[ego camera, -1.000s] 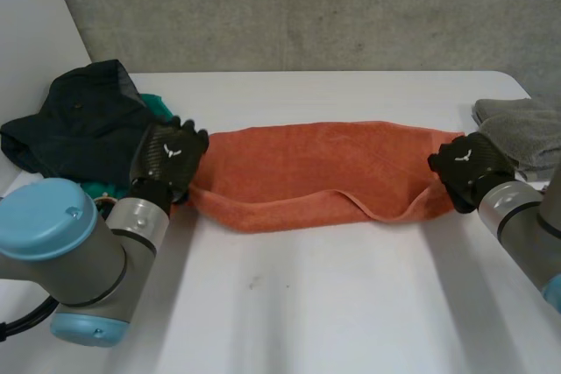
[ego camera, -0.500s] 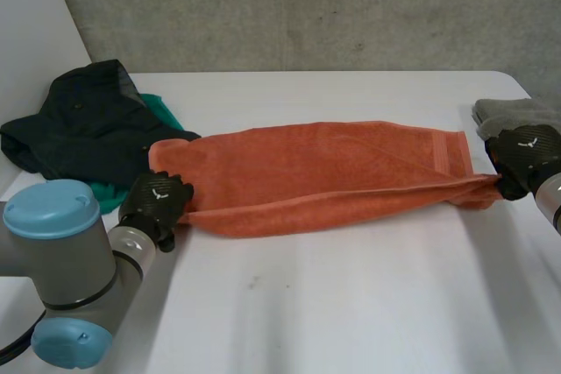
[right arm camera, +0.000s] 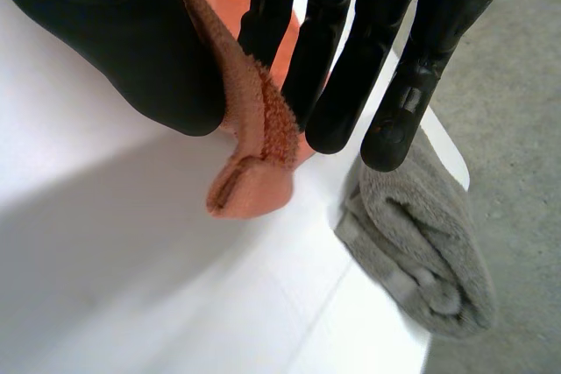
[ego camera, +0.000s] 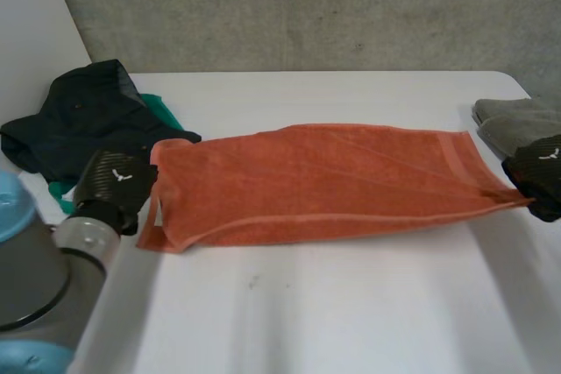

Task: Fold the laundry.

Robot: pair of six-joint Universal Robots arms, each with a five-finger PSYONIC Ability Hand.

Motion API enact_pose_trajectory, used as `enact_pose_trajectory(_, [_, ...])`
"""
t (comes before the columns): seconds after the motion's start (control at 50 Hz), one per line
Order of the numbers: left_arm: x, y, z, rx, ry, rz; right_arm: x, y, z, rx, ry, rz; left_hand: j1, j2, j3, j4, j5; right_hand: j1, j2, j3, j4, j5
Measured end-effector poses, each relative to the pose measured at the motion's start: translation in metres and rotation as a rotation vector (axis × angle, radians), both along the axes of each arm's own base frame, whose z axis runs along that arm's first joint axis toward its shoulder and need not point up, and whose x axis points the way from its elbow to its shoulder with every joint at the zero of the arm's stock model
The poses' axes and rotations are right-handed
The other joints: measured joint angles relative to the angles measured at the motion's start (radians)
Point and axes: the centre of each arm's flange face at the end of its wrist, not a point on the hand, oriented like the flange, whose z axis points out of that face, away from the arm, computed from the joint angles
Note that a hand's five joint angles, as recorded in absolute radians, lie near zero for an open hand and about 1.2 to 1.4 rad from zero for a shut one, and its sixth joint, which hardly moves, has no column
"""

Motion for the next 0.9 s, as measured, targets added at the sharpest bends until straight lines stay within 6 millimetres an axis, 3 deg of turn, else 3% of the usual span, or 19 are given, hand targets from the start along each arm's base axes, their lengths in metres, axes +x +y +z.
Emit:
enact_pose_trajectory(0.08, [0.013,0.024,0.021,-0.006,-0.104,-0.007,-0.005,0.013,0.012,0.028,0.085,0.028,0.000,0.000,0.000,0.000,0.000,0.000,0.000,0.000,0.000,0.000])
enact_pose_trajectory(0.16, [0.018,0.038,0.029,0.009,-0.171,-0.027,-0.009,0.020,0.015,0.060,0.124,0.043,0.000,-0.001,-0.002,-0.001,0.000,0.000,0.000,0.000,0.000,0.000])
enact_pose_trajectory(0.22, [0.020,0.055,0.034,0.040,-0.215,-0.088,-0.014,0.030,0.017,0.119,0.152,0.065,-0.246,-0.275,-0.250,-0.258,-0.231,0.000,0.000,0.000,0.000,0.000])
enact_pose_trajectory(0.24, [0.019,0.056,0.033,0.044,-0.201,-0.103,-0.015,0.032,0.016,0.129,0.148,0.071,-0.538,-0.529,-0.519,-0.534,-0.505,0.000,0.000,0.000,0.000,0.000])
enact_pose_trajectory(0.26, [0.018,0.055,0.032,0.047,-0.181,-0.111,-0.015,0.032,0.016,0.133,0.141,0.074,-0.628,-0.631,-0.610,-0.624,-0.597,0.000,0.000,0.000,0.000,0.000])
enact_pose_trajectory(0.32, [0.011,0.045,0.024,0.059,-0.076,-0.116,-0.015,0.031,0.013,0.135,0.113,0.074,-0.774,-0.821,-0.812,-0.829,-0.802,0.000,0.000,0.000,0.000,0.000])
enact_pose_trajectory(0.42, [-0.004,0.025,0.005,0.103,0.150,-0.104,-0.014,0.018,0.002,0.121,0.040,0.053,-0.774,-0.832,-0.825,-0.842,-0.817,0.000,0.000,0.000,0.000,0.007])
enact_pose_trajectory(0.52, [-0.019,0.021,-0.015,0.177,0.271,-0.116,-0.013,0.009,-0.003,0.090,0.010,0.040,-0.774,-0.832,-0.825,-0.841,-0.817,0.000,0.000,0.000,0.000,0.010])
enact_pose_trajectory(0.72, [-0.042,0.030,-0.053,0.289,0.228,-0.170,-0.019,-0.010,0.006,-0.016,-0.071,-0.034,-0.770,-0.807,-0.804,-0.813,-0.778,0.000,0.000,0.000,0.000,0.010])
enact_pose_trajectory(0.9, [-0.045,0.027,-0.059,0.297,0.212,-0.171,-0.023,-0.020,0.005,-0.060,-0.099,-0.066,-0.770,-0.806,-0.802,-0.812,-0.777,0.000,0.000,0.000,0.000,0.010])
